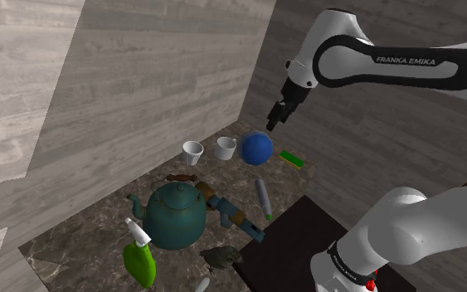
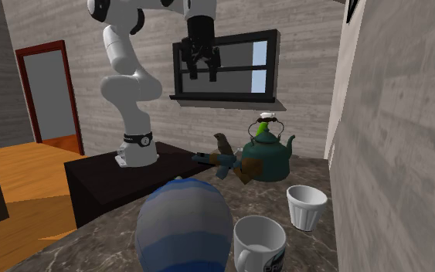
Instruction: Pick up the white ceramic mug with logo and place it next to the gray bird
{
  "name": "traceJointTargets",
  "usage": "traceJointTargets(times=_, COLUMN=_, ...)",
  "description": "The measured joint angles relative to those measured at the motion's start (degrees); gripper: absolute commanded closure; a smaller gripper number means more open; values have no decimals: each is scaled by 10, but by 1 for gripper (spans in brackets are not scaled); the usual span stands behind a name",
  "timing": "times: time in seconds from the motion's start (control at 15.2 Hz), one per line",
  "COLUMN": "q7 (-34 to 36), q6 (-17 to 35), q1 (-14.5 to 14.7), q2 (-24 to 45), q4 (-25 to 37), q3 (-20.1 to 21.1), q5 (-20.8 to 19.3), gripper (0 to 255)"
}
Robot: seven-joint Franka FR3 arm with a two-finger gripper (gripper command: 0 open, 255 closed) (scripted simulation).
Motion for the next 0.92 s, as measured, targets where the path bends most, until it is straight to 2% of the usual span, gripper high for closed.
traceJointTargets(times=0.46, q7=5, q6=121, q1=-11, q2=141, q4=17, q3=-1, q5=-12, gripper=0)
traceJointTargets(times=0.92, q7=9, q6=209, q1=-21, q2=295, q4=80, q3=-6, q5=-29, gripper=0)
